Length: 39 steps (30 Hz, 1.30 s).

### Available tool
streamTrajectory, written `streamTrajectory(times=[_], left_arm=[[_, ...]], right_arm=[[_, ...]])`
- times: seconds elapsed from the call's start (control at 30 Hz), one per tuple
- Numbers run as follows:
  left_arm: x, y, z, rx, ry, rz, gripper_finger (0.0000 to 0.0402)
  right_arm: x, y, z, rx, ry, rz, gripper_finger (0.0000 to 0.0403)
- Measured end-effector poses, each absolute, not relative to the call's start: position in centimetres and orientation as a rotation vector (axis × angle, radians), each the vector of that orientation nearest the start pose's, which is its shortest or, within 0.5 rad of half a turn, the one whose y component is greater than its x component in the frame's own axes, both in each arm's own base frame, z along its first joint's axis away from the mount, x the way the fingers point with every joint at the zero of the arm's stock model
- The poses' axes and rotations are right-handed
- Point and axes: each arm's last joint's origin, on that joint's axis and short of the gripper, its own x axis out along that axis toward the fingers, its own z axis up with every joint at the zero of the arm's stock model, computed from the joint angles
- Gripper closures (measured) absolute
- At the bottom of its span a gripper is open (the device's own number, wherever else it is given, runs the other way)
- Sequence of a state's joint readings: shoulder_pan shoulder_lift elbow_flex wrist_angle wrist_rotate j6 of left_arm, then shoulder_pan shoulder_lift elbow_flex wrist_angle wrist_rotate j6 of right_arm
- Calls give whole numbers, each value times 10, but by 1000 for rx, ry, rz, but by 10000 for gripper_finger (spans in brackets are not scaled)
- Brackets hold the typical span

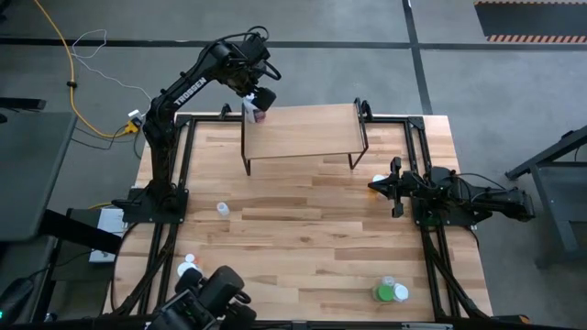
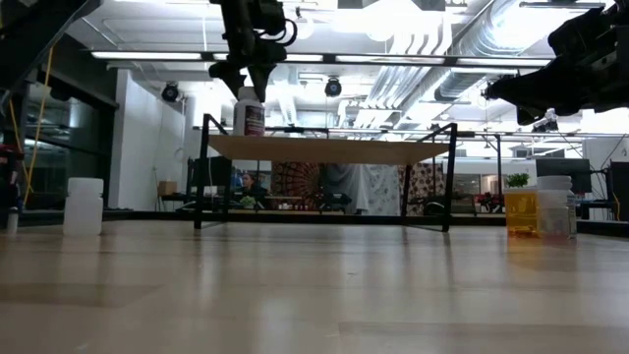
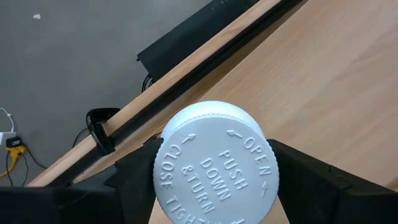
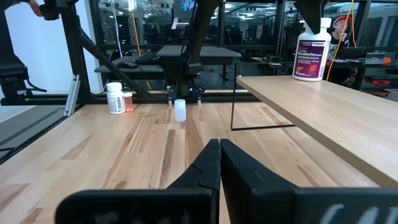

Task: Pick and place medicine bottles onto shelf by color
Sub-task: Put the white purple pill bottle on the shelf, then put the top white blue pill bottle on the shelf

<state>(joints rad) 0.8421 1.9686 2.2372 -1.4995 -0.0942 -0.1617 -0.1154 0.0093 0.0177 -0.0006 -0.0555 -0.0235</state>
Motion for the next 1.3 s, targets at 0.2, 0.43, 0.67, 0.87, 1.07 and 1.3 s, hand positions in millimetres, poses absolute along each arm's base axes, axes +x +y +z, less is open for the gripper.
streamTrajectory(times=[0.2,0.43,0.67,0.87,1.07,1.3], left_arm=[[248,281,379,-609,1118,899,132],[248,281,379,-610,1118,893,87],[248,281,379,-606,1120,883,48],[240,276,409,-591,1016,900,46],[227,247,450,-484,820,846,46],[221,184,504,-293,568,743,46]], right_arm=[[97,-10,169,-24,-7,-60,402],[97,-10,169,-24,-7,-60,402],[97,-10,169,-24,-7,-60,402],[97,-10,169,-24,-7,-60,402],[97,-10,169,-24,-7,-60,402],[97,-10,169,-24,-7,-60,402]])
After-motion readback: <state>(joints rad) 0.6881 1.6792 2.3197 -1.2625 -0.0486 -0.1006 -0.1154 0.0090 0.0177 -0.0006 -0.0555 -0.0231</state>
